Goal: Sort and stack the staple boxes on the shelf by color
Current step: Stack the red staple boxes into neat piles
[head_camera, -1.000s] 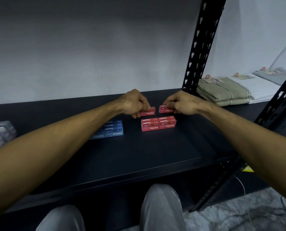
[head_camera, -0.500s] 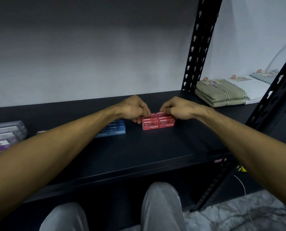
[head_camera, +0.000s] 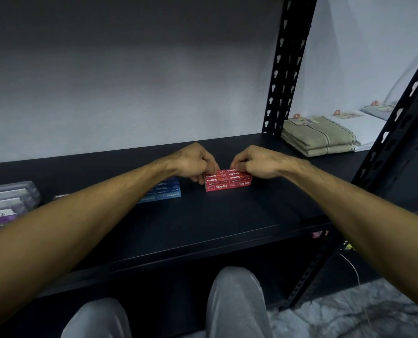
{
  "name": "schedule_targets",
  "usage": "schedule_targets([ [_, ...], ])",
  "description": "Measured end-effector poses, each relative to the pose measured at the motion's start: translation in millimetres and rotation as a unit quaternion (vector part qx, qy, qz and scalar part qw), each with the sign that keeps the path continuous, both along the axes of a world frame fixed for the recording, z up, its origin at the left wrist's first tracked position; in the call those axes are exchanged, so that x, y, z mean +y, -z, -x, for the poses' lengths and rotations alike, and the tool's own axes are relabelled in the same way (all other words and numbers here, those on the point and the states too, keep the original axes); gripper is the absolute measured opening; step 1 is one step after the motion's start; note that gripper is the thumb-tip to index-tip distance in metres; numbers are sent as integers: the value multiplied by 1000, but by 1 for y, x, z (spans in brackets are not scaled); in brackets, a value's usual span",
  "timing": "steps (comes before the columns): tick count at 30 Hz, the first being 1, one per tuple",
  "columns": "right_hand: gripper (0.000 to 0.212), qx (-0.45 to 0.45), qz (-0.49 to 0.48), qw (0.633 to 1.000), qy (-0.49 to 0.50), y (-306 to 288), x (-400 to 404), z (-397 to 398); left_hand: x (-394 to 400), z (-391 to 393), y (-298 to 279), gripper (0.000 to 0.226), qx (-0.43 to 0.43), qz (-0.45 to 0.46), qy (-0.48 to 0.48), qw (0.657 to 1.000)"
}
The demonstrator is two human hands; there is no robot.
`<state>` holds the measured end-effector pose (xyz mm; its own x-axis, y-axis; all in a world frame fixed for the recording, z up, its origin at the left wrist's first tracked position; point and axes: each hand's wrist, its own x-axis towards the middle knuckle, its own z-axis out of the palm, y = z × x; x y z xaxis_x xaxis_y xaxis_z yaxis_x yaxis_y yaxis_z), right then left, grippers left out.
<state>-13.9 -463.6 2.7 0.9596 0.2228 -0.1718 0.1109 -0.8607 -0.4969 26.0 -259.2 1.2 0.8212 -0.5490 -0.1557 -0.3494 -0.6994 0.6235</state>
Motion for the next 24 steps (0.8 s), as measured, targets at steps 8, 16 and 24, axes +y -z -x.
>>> schedule_targets([
  [8,44,31,12,999,-8,-10,-2,10,6,4,-8,32,17,-24,30,999],
  [16,56,16,90,995,-27,-7,5,9,4,10,-4,51,-5,-71,67,995],
  [24,51,-12,102,994,-36,-4,8,8,4,8,0,46,-16,-44,54,997],
])
